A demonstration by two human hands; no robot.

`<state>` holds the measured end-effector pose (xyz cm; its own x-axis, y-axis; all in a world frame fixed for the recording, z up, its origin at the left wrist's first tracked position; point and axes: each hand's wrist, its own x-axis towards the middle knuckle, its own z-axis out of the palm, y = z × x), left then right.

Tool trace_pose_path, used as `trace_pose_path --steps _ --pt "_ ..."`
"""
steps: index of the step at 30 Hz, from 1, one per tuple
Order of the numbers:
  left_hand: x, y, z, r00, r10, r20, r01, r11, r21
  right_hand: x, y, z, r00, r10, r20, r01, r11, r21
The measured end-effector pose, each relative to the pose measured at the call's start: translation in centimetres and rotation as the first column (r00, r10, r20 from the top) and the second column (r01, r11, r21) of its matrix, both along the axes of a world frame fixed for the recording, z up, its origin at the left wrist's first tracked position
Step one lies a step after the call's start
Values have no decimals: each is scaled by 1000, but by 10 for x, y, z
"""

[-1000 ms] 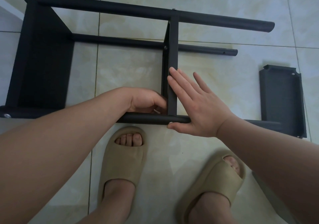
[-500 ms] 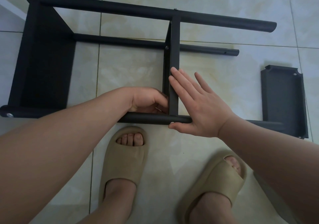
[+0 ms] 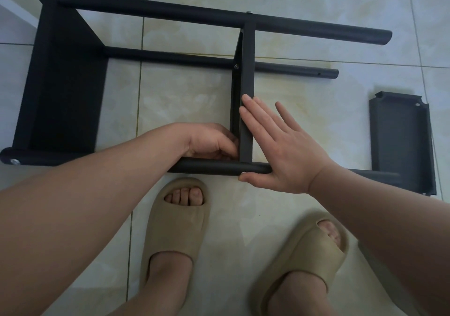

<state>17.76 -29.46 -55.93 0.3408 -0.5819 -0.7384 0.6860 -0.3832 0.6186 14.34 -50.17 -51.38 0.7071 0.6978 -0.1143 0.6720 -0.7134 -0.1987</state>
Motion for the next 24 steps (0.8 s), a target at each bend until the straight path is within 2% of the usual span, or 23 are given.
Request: trace_pose_path --steps 9,14,24 --pt "-2 -1 3 996 23 -86 -30 996 -88 0 0 -1 1000 -3 7 3 1000 15" --pt "-2 -3 9 998 -38 58 37 999 20 0 0 -1 1000 -1 7 1 1000 12" --pt "0 -1 1 999 -16 34 16 1000 -16 0 0 0 1000 0 -2 0 1000 -3"
